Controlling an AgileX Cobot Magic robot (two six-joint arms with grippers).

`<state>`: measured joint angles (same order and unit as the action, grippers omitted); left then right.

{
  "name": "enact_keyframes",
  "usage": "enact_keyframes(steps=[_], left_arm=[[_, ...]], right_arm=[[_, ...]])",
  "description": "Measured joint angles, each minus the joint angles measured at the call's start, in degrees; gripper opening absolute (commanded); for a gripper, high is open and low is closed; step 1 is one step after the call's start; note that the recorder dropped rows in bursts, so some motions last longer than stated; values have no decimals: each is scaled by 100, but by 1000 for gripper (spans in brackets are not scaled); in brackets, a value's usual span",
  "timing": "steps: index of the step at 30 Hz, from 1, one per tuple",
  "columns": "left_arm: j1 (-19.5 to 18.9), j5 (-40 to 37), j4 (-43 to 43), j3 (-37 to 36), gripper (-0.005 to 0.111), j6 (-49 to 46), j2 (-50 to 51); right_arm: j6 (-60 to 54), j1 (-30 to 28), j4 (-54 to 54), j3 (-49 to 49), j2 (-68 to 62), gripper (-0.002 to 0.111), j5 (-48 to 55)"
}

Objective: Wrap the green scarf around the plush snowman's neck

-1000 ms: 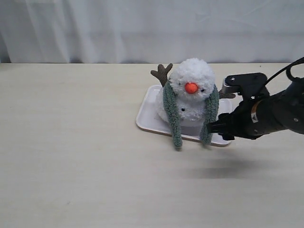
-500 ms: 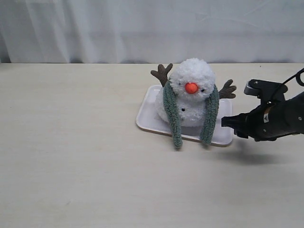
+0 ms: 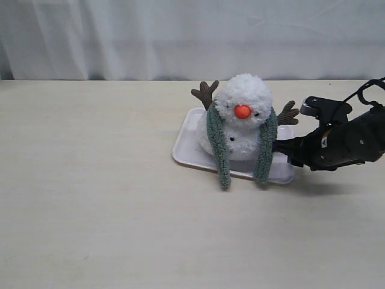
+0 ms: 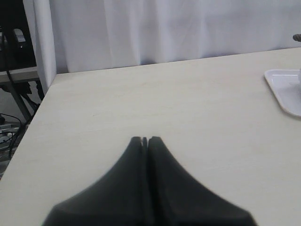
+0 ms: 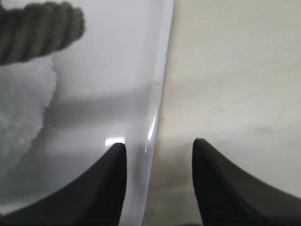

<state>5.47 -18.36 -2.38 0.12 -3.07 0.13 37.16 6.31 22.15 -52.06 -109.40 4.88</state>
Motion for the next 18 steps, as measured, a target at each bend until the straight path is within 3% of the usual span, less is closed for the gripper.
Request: enact_keyframes(steps=[3, 12, 18], left_arm=[[0, 0, 0, 0, 0, 0, 0], [0, 0, 0, 0, 0, 0, 0], [0, 0, 0, 0, 0, 0, 0]], right_arm=[[-118, 0, -10, 0, -28, 41, 0], [-629, 0, -49, 0, -145, 4, 26], [-2064, 0, -52, -20, -145, 4, 37]])
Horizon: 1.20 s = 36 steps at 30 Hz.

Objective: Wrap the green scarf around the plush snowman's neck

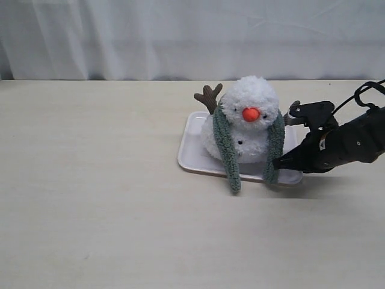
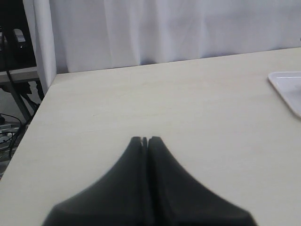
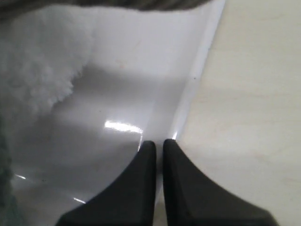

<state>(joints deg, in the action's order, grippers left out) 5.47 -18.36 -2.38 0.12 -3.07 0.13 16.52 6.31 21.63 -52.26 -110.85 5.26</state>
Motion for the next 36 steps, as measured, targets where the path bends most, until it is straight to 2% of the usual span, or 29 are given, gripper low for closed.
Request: enact_keyframes(steps=[19, 28, 36], left_arm=[[0, 0, 0, 0, 0, 0, 0], [0, 0, 0, 0, 0, 0, 0], [0, 0, 0, 0, 0, 0, 0]], right_arm=[[-1739, 0, -11, -13, 0, 4, 7], [-1946, 0, -289, -13, 0, 4, -160], [-1742, 0, -747, -181, 234, 31, 311]])
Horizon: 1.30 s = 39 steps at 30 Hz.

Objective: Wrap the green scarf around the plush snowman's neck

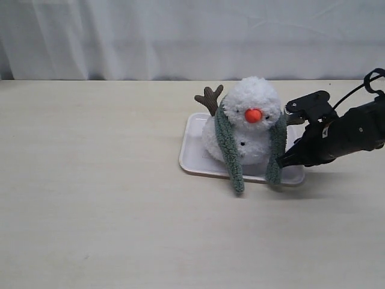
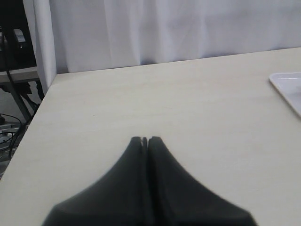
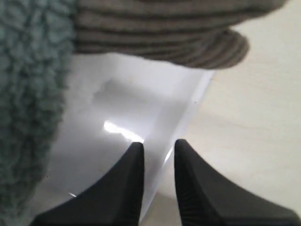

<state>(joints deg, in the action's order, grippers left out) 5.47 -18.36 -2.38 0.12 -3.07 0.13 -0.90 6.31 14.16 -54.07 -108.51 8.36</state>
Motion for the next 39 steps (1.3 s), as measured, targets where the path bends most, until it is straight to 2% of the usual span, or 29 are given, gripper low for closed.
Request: enact_keyframes(steps=[10, 22, 39], left_arm=[[0, 0, 0, 0, 0, 0, 0], [0, 0, 0, 0, 0, 0, 0], [0, 0, 0, 0, 0, 0, 0]], right_arm=[[428, 0, -399, -143, 860, 31, 1182], [349, 0, -1416, 730, 4122, 31, 1389], [9, 0, -1617, 1552, 7721, 31, 1970]])
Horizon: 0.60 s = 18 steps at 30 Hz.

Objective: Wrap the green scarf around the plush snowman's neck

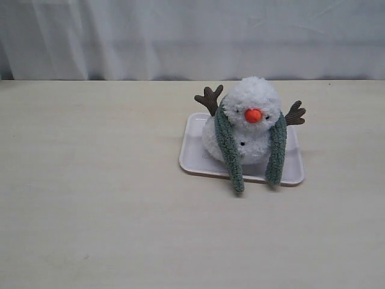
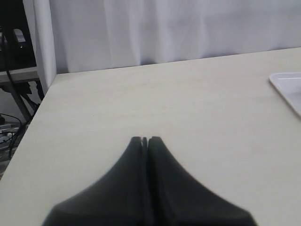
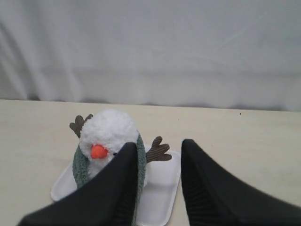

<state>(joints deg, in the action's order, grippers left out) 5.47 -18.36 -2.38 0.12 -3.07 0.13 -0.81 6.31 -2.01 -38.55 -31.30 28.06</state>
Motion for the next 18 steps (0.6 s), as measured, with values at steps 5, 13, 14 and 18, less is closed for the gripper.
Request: enact_keyframes(steps=[5, 13, 14, 18], left_arm=[[0, 0, 0, 0, 0, 0, 0], [0, 0, 0, 0, 0, 0, 0], [0, 0, 0, 0, 0, 0, 0], [0, 0, 0, 0, 0, 0, 0]], right_arm=[[-14, 0, 0, 325, 887, 31, -1], [-14, 0, 0, 1047, 2098, 31, -265], [-14, 0, 0, 1088, 2237, 31, -293], [-14, 0, 51, 1201, 2702, 31, -361]])
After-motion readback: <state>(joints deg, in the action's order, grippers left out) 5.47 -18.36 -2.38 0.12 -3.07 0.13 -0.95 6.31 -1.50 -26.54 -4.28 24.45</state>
